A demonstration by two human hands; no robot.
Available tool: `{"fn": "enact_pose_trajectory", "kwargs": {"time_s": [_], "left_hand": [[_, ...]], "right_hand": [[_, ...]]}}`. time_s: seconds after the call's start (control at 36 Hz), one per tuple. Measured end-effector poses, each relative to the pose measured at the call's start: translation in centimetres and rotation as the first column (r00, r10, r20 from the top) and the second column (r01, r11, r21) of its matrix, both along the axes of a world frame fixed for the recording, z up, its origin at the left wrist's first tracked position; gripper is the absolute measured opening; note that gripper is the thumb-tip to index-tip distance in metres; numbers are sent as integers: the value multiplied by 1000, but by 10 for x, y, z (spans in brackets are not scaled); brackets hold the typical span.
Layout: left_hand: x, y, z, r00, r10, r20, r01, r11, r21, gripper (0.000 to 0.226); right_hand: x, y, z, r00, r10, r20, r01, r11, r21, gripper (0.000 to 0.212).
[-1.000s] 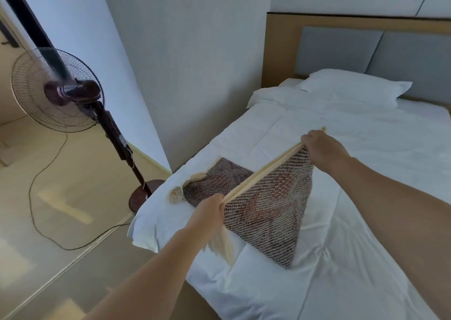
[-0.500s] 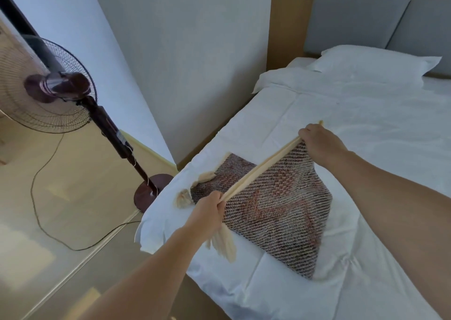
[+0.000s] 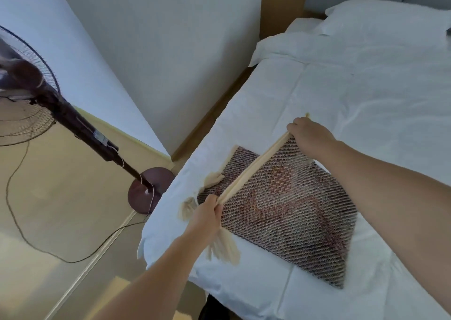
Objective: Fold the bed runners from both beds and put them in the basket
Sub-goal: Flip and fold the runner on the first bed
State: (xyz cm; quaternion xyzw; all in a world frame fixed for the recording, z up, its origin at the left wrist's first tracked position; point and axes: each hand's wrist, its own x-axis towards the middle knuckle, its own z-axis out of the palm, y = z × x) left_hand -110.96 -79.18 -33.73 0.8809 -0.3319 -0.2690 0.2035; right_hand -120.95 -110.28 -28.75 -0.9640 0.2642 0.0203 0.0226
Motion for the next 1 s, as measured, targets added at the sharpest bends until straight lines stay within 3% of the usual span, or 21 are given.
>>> {"fn": "enact_pose_trajectory", "kwargs": {"time_s": [0.47,0.86,1.0], "left_hand": [[144,-12,-146,968,-50,-245,98,978,186,23],[176,-20,-224,965,-49,-257,127,947,295,20],[179,-24,-226,987,-95,-131,129,952,277,12]], "right_hand": [[172,-2,-155,982,45,-181,-28,995,96,24],[231,-9,-246,964,104,-243,-70,987,143,28],[235,-9,-270,968,115,-224,-77,982,171,24]]}}
